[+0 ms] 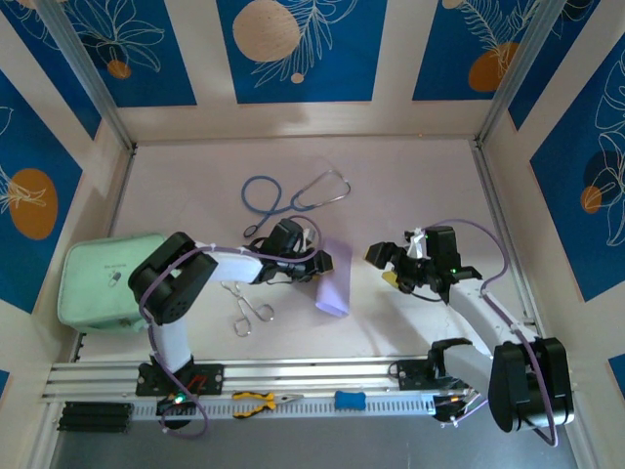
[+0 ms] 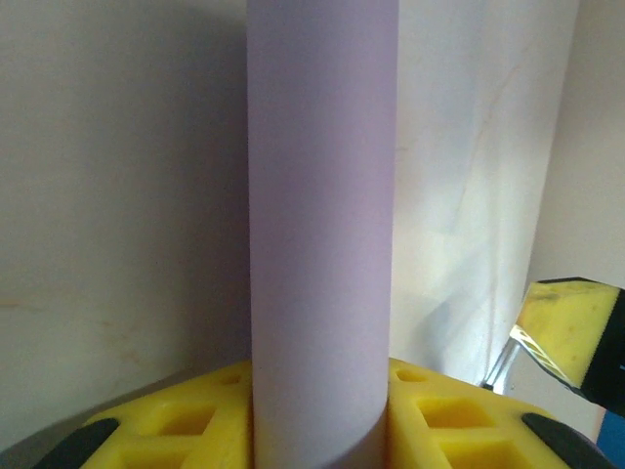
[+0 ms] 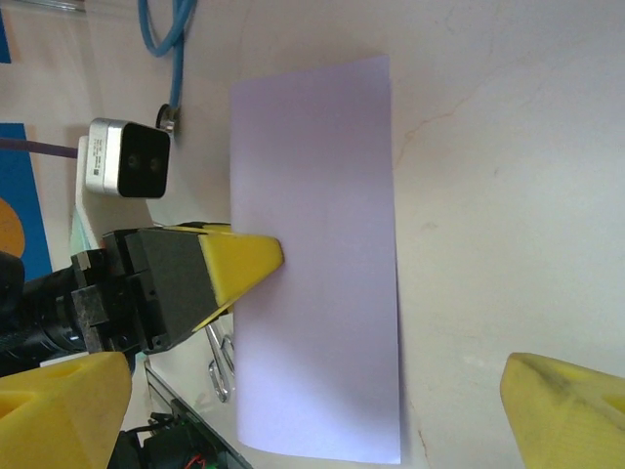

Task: Fold a paper plane with a square sheet of paper (pick it up from the middle)
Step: First fold the square sheet of paper in half at the center of the table.

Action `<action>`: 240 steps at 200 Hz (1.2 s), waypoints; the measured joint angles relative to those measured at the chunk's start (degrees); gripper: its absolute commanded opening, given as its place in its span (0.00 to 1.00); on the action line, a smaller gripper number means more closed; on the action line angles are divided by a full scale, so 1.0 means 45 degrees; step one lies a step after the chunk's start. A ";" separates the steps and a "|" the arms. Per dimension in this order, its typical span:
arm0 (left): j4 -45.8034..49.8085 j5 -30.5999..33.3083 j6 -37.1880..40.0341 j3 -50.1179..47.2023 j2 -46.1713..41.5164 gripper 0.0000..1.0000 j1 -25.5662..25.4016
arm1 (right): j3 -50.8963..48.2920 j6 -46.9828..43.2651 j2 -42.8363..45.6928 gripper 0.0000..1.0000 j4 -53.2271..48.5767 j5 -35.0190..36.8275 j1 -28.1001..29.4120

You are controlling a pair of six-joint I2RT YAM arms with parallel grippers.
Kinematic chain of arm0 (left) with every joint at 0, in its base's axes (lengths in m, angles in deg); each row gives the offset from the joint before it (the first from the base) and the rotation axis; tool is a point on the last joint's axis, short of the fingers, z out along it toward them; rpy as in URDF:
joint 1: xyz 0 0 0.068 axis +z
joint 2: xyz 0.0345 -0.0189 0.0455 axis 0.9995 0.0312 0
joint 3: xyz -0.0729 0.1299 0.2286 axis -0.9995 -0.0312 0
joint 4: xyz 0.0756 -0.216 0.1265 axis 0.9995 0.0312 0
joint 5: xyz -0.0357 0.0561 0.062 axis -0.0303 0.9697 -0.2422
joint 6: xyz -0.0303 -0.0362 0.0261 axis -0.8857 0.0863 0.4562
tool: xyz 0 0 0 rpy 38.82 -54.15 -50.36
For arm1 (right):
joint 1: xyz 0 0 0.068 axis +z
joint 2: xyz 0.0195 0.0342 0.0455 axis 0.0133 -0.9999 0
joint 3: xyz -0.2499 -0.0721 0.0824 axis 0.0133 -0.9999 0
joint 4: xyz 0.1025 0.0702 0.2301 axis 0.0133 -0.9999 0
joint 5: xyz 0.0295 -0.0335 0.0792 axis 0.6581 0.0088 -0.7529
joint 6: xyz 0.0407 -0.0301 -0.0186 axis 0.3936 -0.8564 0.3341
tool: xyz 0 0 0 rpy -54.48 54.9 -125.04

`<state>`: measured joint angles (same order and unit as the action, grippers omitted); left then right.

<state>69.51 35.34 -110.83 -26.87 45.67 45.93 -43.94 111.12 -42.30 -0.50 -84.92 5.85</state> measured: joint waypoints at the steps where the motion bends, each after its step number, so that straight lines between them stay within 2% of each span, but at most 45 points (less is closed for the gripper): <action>1: 0.0024 0.0010 0.0005 0.0005 0.0000 0.34 0.0000 | 0.0000 0.0000 -0.0010 0.97 -0.0005 0.0000 0.0000; 99: 0.0899 0.0257 0.0301 0.0335 0.0233 0.37 0.0000 | -0.0005 0.0155 -0.0107 0.97 -0.0345 0.0277 0.0000; 133: 0.1078 0.0262 0.0350 0.0466 0.0233 0.44 0.0000 | -0.0005 0.0291 -0.0107 0.97 -0.0340 0.0311 0.0000; 186: 0.2472 0.0636 0.1239 0.1195 0.0228 0.52 -0.0112 | -0.0005 0.0403 -0.0107 0.97 -0.0335 0.0316 0.0000; 240: 0.4609 0.1860 0.2594 0.1632 -0.0321 0.56 -0.0155 | -0.0005 0.0583 -0.0325 0.96 -0.0262 0.0311 0.0068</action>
<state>90.25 43.71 -99.16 -19.52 44.22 45.23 -43.96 113.74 -43.77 -1.68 -83.53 6.16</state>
